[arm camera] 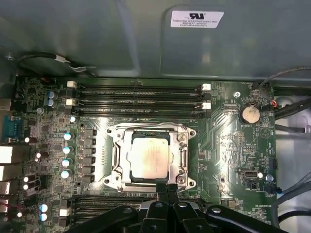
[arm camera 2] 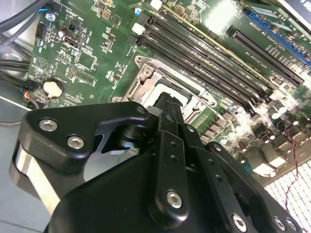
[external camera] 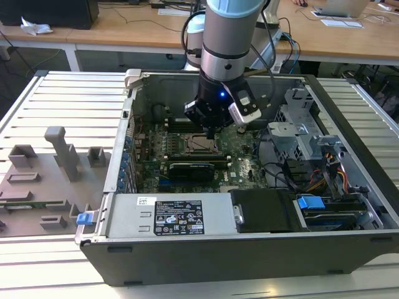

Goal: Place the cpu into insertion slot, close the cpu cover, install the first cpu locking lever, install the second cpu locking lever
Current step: 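Install the second cpu locking lever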

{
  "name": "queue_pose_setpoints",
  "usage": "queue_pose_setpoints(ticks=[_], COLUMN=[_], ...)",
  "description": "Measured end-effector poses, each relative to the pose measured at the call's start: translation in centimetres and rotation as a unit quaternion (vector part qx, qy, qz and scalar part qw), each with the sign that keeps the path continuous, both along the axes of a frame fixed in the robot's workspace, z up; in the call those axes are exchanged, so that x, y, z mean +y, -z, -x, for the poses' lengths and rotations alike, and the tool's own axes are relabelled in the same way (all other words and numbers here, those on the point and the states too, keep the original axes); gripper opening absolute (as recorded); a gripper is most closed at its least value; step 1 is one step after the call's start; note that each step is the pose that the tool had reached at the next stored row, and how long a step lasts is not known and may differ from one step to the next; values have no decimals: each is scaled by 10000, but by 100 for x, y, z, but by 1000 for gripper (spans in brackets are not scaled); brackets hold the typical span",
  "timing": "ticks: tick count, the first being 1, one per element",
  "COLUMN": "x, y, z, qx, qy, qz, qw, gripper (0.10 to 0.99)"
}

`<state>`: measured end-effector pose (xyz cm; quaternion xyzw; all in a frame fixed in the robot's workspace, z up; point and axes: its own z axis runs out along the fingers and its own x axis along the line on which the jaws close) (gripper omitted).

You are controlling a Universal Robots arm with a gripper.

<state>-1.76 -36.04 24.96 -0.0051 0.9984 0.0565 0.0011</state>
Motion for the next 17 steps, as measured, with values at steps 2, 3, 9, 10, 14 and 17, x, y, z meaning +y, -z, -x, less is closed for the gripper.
queue_pose_setpoints(ticks=[2,3,9,10,14,17], x=[0,-1,-122,-159,-196,-197], y=[37,49,85,92,126,179], z=[0,1,53,82,171,276], qx=[0,0,0,0,0,0], qy=[0,0,1,0,-1,0], qz=[-4,-6,-8,-7,-15,-20], qw=[10000,10000,10000,10000,10000,10000], gripper=[106,106,106,106,106,106])
